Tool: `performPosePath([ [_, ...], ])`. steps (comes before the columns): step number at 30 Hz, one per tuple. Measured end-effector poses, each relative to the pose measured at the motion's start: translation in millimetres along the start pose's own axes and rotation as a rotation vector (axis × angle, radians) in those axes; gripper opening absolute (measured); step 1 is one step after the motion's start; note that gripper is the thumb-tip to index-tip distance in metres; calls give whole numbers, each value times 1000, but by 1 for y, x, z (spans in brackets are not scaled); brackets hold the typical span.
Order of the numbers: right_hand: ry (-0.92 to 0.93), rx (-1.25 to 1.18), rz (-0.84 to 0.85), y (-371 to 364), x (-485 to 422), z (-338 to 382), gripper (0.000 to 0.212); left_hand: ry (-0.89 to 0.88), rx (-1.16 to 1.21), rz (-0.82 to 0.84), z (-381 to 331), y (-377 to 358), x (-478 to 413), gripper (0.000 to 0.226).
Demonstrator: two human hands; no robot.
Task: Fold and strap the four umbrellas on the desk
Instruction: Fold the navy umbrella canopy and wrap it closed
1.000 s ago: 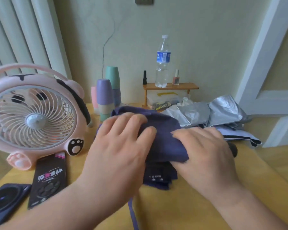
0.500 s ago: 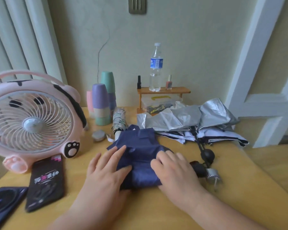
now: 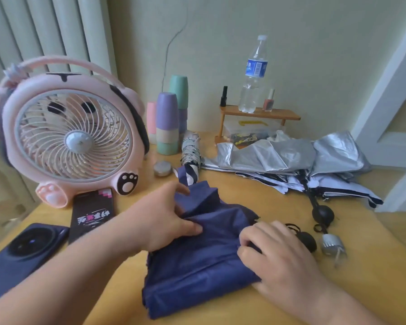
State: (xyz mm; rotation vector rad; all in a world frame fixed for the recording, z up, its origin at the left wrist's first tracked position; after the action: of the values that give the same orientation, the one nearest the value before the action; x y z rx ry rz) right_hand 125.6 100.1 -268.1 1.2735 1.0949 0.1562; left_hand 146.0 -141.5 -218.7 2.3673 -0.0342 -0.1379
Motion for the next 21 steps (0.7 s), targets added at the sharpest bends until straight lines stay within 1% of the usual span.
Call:
performPosePath([
  [1, 20, -11, 8, 0, 0, 1, 17, -19, -62, 78, -3, 4, -6, 57],
  [2, 29, -18, 12, 0, -1, 1, 17, -32, -53, 131, -6, 8, -13, 51],
  [3, 27, -24, 9, 0, -1, 0, 18, -33, 20, 178, -7, 10, -20, 42],
  [5, 21, -39, -2, -1, 1, -1, 20, -18, 286, 208, -5, 14, -30, 18],
  [6, 23, -47, -8, -1, 1, -2, 20, 1, 362, 156, -1, 17, -36, 18],
  [7, 27, -52, -13, -1, 1, -2, 20, 8, 372, 85, 5, 22, -43, 23],
  [8, 31, -53, -14, -1, 1, -2, 20, 5, 325, 23, 9, 26, -47, 23],
  [9, 32, -54, -14, -1, 1, -2, 21, 9, 265, -24, 10, 29, -50, 16],
  [10, 29, -58, -13, -1, 0, -2, 21, 18, 252, -29, 10, 30, -49, 8],
  [11, 24, -65, -12, -2, 0, -2, 22, 45, 264, 7, 10, 28, -47, 16],
  [12, 19, -72, -10, -2, 0, -2, 23, 95, 273, 90, 12, 26, -42, 31],
  [14, 17, -82, 0, -3, 0, -3, 29, 180, 284, 330, 12, 21, -28, 52],
  [15, 17, -86, 8, -3, 0, -3, 32, 186, 284, 431, 12, 19, -22, 56],
  [16, 17, -88, 13, -3, 0, -4, 33, 171, 283, 484, 12, 19, -18, 56],
  [17, 18, -89, 13, -3, 0, -4, 32, 150, 280, 475, 13, 21, -16, 54],
  [18, 17, -94, 10, -2, 0, -4, 29, 125, 283, 428, 15, 23, -16, 49],
  [19, 16, -101, 5, -2, 0, -4, 24, 92, 305, 348, 16, 25, -18, 39],
  [21, 6, -115, 9, -2, 0, -3, 18, -6, 349, 143, 11, 28, -22, 9],
])
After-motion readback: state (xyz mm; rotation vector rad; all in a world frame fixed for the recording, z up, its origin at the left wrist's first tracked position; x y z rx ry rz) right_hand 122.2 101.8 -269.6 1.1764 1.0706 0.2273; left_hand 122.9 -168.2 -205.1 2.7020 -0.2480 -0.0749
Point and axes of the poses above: each hand's wrist, its own x-axis away from the middle knuckle, its own y-axis out of the back of the hand, z = x × y, the point moved 2 cm from there along -x, towards the middle knuckle, and after that the axes turned 14 degrees about -y, right-handed, at the moved point
